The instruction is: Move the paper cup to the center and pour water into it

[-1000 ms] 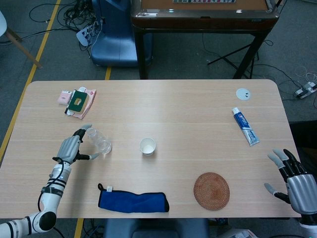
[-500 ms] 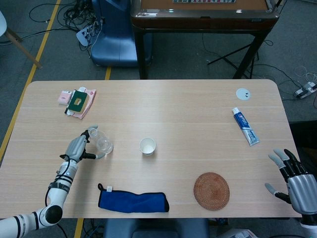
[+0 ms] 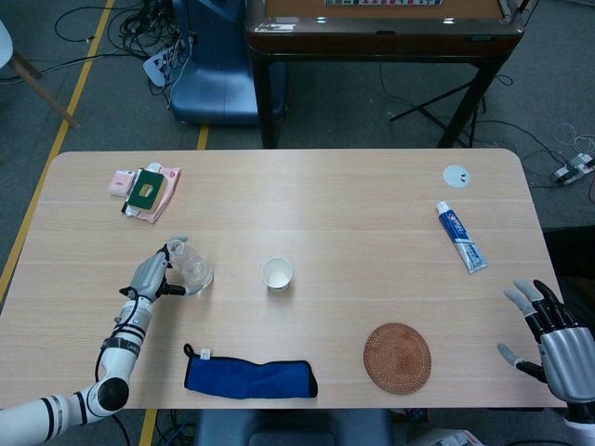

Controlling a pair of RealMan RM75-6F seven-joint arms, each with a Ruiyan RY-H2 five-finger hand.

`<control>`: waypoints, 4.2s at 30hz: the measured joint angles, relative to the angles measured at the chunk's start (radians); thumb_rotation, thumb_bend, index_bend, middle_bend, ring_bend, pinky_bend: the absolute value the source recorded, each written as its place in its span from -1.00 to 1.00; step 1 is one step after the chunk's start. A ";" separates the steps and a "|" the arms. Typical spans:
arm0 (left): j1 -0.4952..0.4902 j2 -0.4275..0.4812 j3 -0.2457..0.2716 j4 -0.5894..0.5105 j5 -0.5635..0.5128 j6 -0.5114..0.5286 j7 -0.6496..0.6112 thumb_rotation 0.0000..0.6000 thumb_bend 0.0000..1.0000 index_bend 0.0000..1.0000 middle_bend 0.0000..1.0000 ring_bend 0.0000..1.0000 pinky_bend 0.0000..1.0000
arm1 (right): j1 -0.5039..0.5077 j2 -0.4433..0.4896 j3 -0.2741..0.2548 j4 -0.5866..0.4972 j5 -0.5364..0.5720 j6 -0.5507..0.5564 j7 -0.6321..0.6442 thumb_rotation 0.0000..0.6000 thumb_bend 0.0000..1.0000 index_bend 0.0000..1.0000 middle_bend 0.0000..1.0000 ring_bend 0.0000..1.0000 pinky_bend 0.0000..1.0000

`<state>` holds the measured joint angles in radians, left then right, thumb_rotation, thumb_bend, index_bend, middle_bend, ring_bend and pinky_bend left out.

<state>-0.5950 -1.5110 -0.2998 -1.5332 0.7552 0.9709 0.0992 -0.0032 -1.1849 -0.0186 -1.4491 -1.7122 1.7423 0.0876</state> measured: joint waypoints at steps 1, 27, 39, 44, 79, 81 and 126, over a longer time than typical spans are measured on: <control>-0.001 -0.004 -0.004 0.000 -0.007 0.004 0.000 1.00 -0.88 -0.71 -0.86 -0.77 -0.49 | 0.000 0.000 0.001 0.000 0.000 -0.001 0.001 1.00 -1.00 -0.61 -0.73 -0.87 -0.41; -0.043 -0.093 -0.042 0.028 -0.109 0.075 0.052 1.00 -0.91 -0.25 -0.49 -0.60 -0.49 | -0.008 0.006 0.014 0.003 -0.004 -0.006 0.020 1.00 -1.00 -0.61 -0.73 -0.87 -0.41; -0.051 -0.139 -0.040 0.068 -0.097 0.112 0.074 1.00 -0.91 -0.01 -0.21 -0.36 -0.48 | -0.008 0.009 0.018 0.005 -0.001 -0.012 0.033 1.00 -1.00 -0.61 -0.73 -0.87 -0.41; -0.044 -0.148 -0.038 0.066 -0.056 0.143 0.072 1.00 -0.91 0.14 -0.01 -0.20 -0.28 | -0.009 0.010 0.018 0.005 -0.003 -0.012 0.036 1.00 -1.00 -0.61 -0.73 -0.87 -0.41; -0.108 -0.151 0.014 -0.115 0.109 0.481 0.772 1.00 -0.91 0.28 0.31 0.01 0.03 | -0.010 0.019 0.009 -0.001 -0.020 -0.022 0.045 1.00 -1.00 -0.58 -0.70 -0.87 -0.41; -0.117 -0.151 0.014 -0.119 0.091 0.486 0.822 1.00 -0.91 0.27 0.31 0.01 0.03 | -0.009 0.020 0.009 -0.001 -0.019 -0.025 0.048 1.00 -1.00 -0.58 -0.70 -0.87 -0.41; -0.319 -0.277 -0.007 -0.070 -0.188 0.647 1.469 1.00 -0.91 0.27 0.31 0.02 0.04 | 0.011 0.037 0.002 0.000 -0.003 -0.077 0.101 1.00 -1.00 -0.58 -0.70 -0.87 -0.41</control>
<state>-0.9142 -1.7880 -0.3068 -1.6035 0.5671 1.6174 1.5682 0.0078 -1.1483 -0.0169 -1.4487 -1.7156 1.6650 0.1890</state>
